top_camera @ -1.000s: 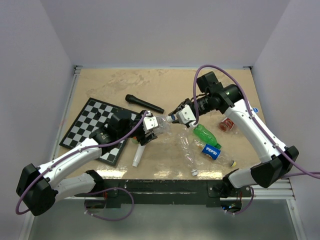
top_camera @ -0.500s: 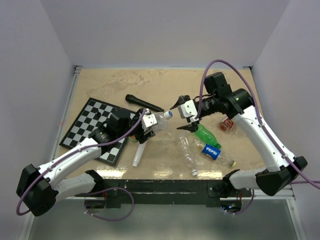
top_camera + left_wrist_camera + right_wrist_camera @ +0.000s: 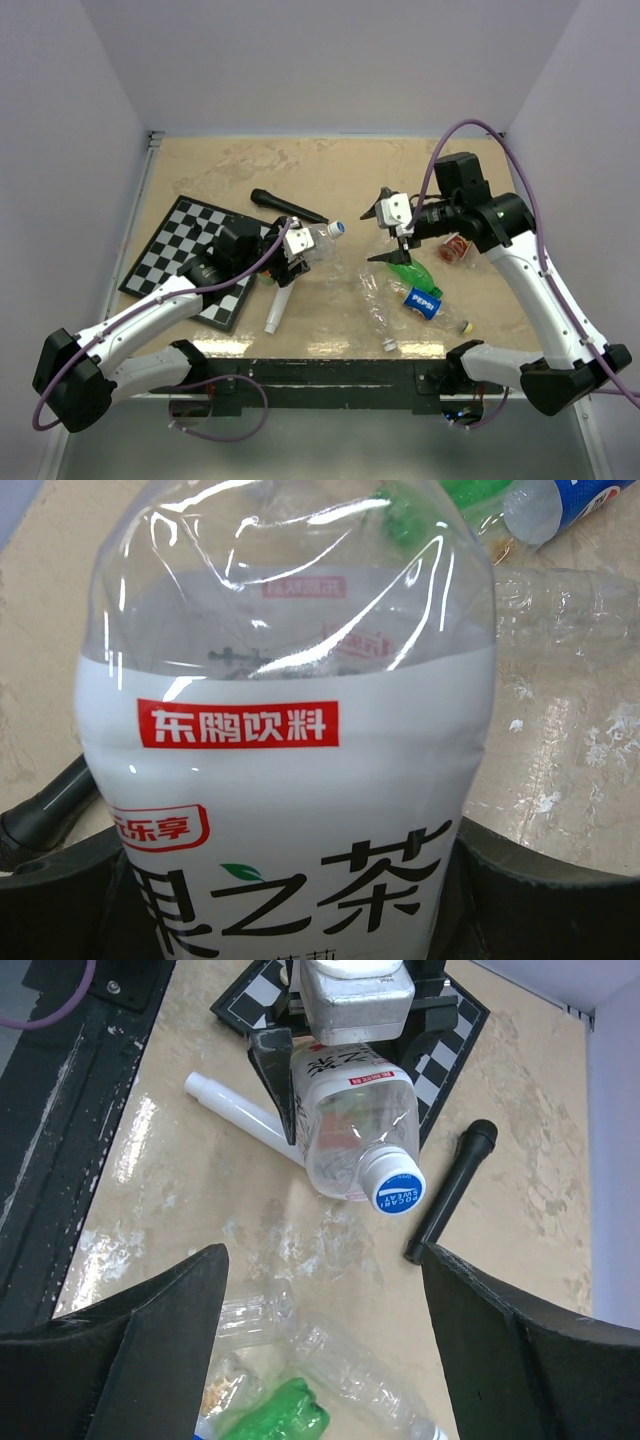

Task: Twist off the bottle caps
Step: Unscrew the bottle cap from the plastic bottle.

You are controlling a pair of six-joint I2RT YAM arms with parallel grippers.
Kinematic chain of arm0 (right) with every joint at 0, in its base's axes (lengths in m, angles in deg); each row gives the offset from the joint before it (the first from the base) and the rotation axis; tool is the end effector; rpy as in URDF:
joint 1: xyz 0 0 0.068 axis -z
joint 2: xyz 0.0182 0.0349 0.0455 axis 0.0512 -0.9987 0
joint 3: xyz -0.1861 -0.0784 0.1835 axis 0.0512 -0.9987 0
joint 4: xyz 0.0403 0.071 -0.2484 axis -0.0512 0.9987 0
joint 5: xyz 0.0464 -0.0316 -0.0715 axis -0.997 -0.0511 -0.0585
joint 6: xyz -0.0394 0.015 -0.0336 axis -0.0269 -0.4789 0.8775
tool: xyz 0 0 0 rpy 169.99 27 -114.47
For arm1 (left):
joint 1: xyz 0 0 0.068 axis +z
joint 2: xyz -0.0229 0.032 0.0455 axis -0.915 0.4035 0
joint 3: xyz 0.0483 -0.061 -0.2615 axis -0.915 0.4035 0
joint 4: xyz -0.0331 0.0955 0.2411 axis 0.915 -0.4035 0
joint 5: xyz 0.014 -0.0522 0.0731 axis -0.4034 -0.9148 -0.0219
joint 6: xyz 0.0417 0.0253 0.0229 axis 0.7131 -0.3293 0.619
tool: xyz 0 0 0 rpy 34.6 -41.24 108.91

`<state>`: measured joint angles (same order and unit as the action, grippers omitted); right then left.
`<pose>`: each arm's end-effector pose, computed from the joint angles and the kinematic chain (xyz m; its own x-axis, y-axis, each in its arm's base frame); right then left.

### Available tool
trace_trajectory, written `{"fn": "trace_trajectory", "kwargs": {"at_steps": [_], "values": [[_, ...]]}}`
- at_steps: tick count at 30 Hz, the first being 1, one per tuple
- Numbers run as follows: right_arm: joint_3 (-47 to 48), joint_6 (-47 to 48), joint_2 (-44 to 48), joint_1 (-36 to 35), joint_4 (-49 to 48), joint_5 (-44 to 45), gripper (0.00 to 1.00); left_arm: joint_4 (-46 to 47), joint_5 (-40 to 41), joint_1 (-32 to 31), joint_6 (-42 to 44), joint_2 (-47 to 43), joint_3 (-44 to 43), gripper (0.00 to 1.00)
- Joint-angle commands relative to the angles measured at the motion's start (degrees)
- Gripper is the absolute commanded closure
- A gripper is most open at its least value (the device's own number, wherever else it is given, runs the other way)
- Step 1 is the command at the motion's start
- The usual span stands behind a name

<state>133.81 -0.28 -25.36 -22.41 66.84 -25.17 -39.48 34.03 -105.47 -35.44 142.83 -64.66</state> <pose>0.1828 0.1184 0.4136 0.4080 -0.3955 -0.8229 -0.9123 -0.1433 -0.3835 0.1780 -0.1595 0.2729 -0.0446 0.4578 -0.8879 0.8826 0.4344 0.1797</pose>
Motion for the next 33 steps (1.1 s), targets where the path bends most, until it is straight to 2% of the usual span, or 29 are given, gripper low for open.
{"fn": "trace_trajectory", "kwargs": {"at_steps": [1, 7, 9, 15, 24, 33], "values": [[-2.0, -7.0, 2.3, 1.6, -2.8, -3.3, 0.19, 1.5, 0.2, 0.2, -1.1, -0.9, -0.9, 1.0], [-4.1, -18.9, 3.3, 2.9, -8.4, -5.2, 0.18, 1.6, 0.5, 0.2, -1.2, -0.9, -0.9, 1.0], [-4.4, -25.0, 3.0, 3.0, -10.4, -4.5, 0.16, 1.5, 0.6, 0.2, -1.2, -0.9, -0.9, 1.0], [-4.2, -39.0, 2.2, 3.0, -14.0, -2.4, 0.16, 1.6, 0.7, 0.2, -1.3, -1.0, -0.9, 1.0], [-5.3, -46.4, 2.9, 2.8, -17.4, -1.5, 0.14, 1.7, 0.8, 0.2, -1.5, -0.9, -1.0, 1.0], [-3.6, -51.5, -0.2, 2.8, -18.0, 1.1, 0.17, 1.7, 1.0, 0.2, -1.7, -0.9, -1.0, 1.0]]}}
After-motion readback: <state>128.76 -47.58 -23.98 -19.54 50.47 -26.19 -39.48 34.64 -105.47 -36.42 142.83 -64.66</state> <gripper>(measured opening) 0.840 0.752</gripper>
